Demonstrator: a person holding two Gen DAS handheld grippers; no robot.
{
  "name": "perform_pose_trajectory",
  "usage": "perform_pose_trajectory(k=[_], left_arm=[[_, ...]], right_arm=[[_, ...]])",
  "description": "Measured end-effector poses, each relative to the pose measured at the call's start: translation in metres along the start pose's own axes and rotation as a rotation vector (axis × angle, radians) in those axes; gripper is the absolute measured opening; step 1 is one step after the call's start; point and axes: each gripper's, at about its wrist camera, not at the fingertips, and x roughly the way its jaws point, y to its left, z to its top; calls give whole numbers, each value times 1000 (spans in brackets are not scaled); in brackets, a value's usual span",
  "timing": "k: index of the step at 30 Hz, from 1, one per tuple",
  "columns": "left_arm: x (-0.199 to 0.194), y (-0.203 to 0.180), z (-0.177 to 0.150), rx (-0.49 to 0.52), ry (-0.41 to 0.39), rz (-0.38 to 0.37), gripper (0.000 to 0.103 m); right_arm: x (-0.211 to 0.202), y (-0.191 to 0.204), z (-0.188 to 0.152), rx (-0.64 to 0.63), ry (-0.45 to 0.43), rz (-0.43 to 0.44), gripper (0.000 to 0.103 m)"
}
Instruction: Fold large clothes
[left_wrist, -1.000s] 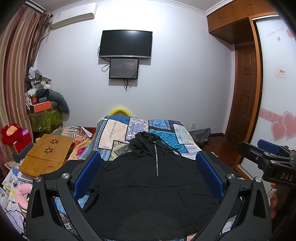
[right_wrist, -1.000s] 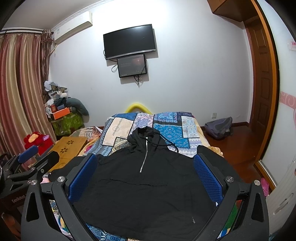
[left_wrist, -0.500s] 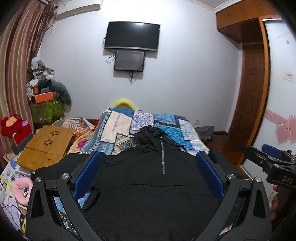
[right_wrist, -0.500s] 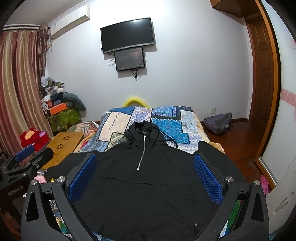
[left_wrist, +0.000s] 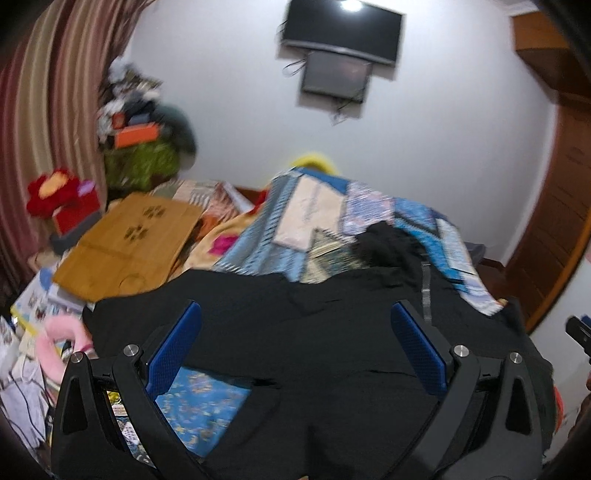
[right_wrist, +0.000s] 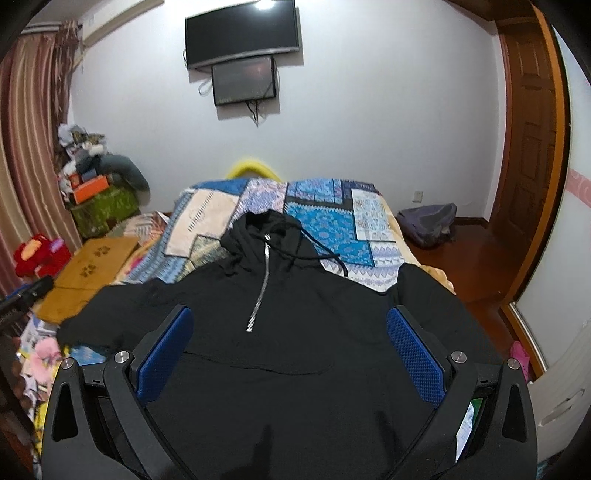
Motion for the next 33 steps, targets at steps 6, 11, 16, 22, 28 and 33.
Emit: perform_pose_trajectory(k=[6,11,16,22,28,33], left_arm=[[57,85,-10,-175,132,106,103],[86,158,-32,-389,250,113,101],[110,204,-58,-547,328,71,100],[146,231,-82,-721,389,-54,85],[154,232,-72,-657,328,80,60],[150,206,-51,-404,279,280,21]], right_arm=[[42,-5,-2,78,110,62,103],[71,5,-6,33,191,49,103],[89,14,-11,-4,245,59,103],[95,25,-19,-44,288,57,103],[96,28,-18,-63,304,51,103],[93,28,-13,-87,297,35,103]])
